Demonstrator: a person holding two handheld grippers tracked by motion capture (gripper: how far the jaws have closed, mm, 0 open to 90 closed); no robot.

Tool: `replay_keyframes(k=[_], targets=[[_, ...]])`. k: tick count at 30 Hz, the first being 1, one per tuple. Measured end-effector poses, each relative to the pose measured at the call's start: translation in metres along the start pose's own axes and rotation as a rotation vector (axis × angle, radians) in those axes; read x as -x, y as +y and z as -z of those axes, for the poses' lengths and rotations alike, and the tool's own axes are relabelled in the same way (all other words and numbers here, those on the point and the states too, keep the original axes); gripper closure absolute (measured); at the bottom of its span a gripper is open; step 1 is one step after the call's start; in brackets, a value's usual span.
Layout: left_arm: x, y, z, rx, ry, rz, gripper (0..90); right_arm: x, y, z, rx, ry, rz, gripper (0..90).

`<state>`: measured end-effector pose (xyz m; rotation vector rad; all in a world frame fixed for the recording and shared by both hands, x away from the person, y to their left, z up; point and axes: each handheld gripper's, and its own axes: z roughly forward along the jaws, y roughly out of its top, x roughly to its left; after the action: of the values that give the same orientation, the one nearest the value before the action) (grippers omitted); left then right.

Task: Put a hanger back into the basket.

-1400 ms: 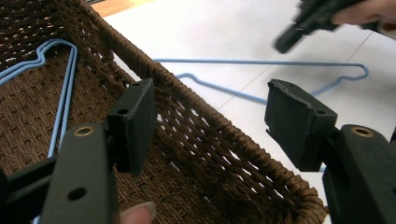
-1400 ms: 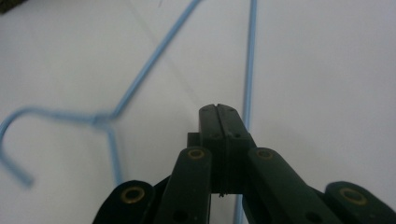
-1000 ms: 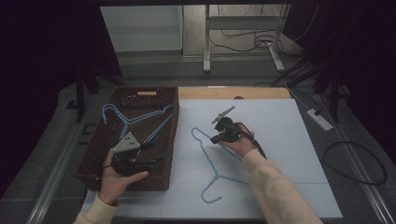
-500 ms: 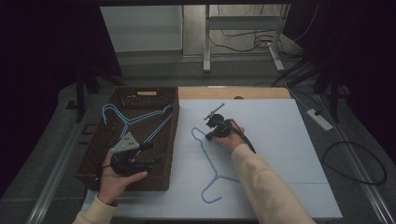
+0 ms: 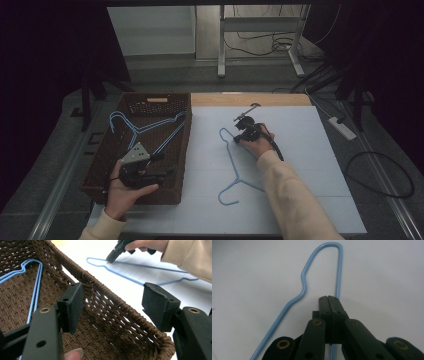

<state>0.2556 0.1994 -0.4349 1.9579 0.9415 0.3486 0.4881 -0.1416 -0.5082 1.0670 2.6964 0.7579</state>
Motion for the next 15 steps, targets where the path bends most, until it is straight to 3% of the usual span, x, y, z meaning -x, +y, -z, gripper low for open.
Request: replay_keyframes(k=[6,15], targets=[[0.0,0.0,-0.001,0.0,0.001,0.003,35.2,0.034,-0.014,0.012,0.022,-0.05,-0.109,90.0],[0.0,0.0,0.0,0.001,0.003,0.003,35.2,0.062,-0.031,0.026,0.029,-0.113,-0.19,90.0]])
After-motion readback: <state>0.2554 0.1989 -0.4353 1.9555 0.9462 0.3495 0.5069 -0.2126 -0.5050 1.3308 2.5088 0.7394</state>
